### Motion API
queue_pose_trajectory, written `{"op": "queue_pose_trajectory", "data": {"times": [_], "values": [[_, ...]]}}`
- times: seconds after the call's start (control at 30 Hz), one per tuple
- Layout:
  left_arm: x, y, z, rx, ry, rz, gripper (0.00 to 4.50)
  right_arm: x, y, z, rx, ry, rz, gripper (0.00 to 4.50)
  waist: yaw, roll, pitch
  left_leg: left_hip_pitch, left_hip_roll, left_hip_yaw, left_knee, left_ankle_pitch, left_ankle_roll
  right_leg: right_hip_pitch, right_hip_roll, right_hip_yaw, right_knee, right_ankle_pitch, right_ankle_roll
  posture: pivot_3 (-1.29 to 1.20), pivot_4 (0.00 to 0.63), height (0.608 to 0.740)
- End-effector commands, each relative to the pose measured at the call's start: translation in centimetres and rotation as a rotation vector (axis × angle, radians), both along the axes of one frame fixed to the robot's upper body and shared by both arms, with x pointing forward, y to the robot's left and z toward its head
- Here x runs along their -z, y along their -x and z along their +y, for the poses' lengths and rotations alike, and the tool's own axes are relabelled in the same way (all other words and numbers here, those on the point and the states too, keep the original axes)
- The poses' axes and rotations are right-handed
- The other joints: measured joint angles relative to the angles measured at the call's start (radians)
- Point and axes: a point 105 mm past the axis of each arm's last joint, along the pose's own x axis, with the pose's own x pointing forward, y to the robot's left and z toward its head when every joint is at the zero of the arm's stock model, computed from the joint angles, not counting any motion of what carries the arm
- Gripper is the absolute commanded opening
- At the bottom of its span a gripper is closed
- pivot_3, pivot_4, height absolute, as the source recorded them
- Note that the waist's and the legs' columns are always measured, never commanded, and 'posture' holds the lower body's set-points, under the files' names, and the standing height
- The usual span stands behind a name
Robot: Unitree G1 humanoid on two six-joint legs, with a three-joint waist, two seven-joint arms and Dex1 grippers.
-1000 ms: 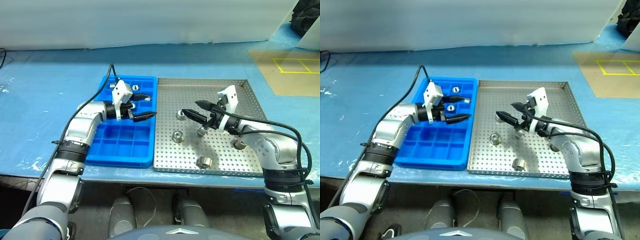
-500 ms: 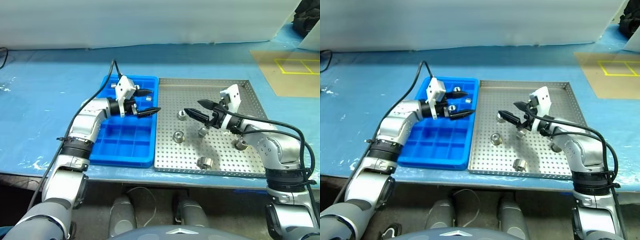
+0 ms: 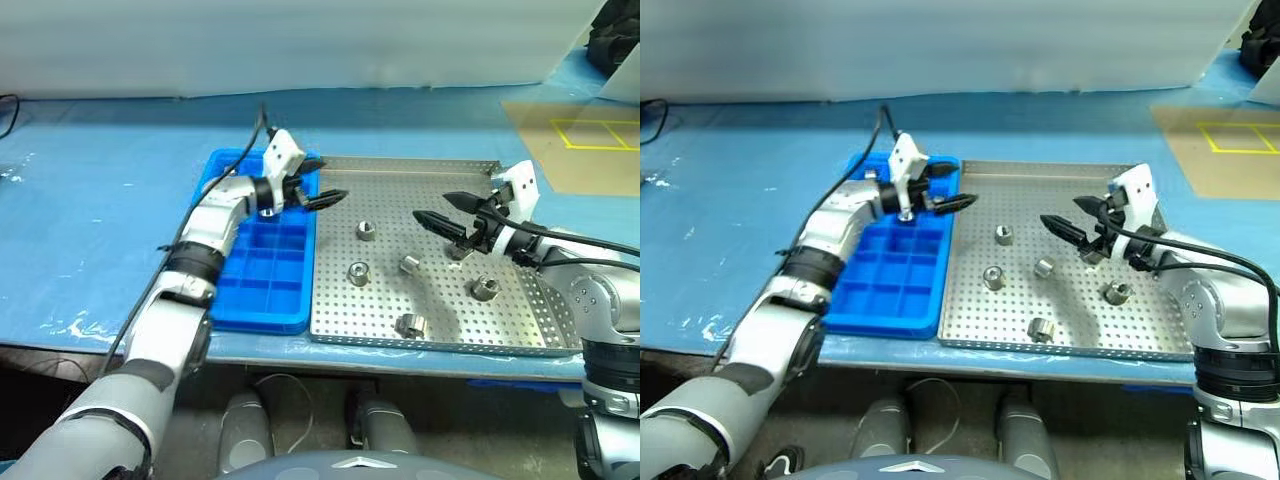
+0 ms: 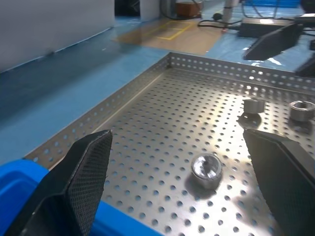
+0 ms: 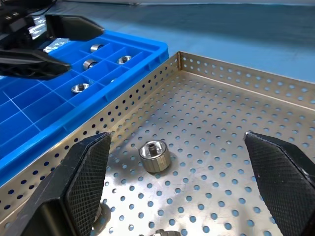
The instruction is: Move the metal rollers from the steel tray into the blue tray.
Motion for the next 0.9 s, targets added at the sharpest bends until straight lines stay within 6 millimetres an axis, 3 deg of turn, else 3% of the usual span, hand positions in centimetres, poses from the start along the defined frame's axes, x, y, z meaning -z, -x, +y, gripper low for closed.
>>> {"op": "queue_pose_trajectory", "data": {"times": [0.03,0.17,0.23,0.33,0.47,0.9], "values": [[0.2,-1.1,-2.3,-0.026,-0.16,-0.082,4.5,-2.1,0.4,-1.0,0.027,0.005,-0.076,4.45,-0.002,0.0,0.0,0.0,0.0,0.0,0.0,0.0,0.0,0.0,0.0,0.0,0.0,0.0,0.0,-0.34,0.15,0.74],[-0.2,-0.9,-5.6,0.026,-0.224,-0.121,4.5,-2.2,1.1,-0.2,0.017,-0.004,-0.086,4.45,-0.011,0.0,0.0,0.0,0.0,0.0,0.0,0.0,0.001,0.0,0.0,0.001,-0.001,0.0,0.001,-0.4,0.15,0.74],[0.6,-0.9,-6.3,0.039,-0.294,-0.119,4.5,-2.1,1.6,0.6,0.0,-0.01,-0.088,4.45,-0.019,0.0,0.0,0.0,0.0,0.0,0.0,0.0,0.002,0.0,0.001,0.001,-0.001,0.001,0.001,-0.43,0.15,0.74],[3.2,-0.9,-5.8,0.043,-0.452,-0.082,4.5,-1.9,2.5,1.7,-0.017,-0.023,-0.091,4.45,-0.034,0.0,0.0,0.0,-0.001,0.0,0.0,0.0,0.003,0.0,0.001,0.002,-0.002,0.001,0.002,-0.47,0.15,0.74],[4.3,-0.9,-5.3,0.06,-0.573,-0.111,4.5,-1.4,3.2,1.7,0.018,-0.04,-0.084,4.45,-0.049,0.0,0.0,0.002,-0.001,0.0,0.001,0.001,0.005,0.002,0.0,0.002,-0.002,0.001,0.002,-0.5,0.15,0.74],[6.7,-0.5,-5.6,0.024,-0.602,-0.045,4.5,-0.4,4.3,1.6,0.09,-0.065,-0.069,4.45,-0.059,0.0,0.0,-0.002,-0.003,0.0,0.008,-0.006,0.012,0.003,-0.003,0.001,-0.006,0.002,0.004,-0.56,0.15,0.74]]}}
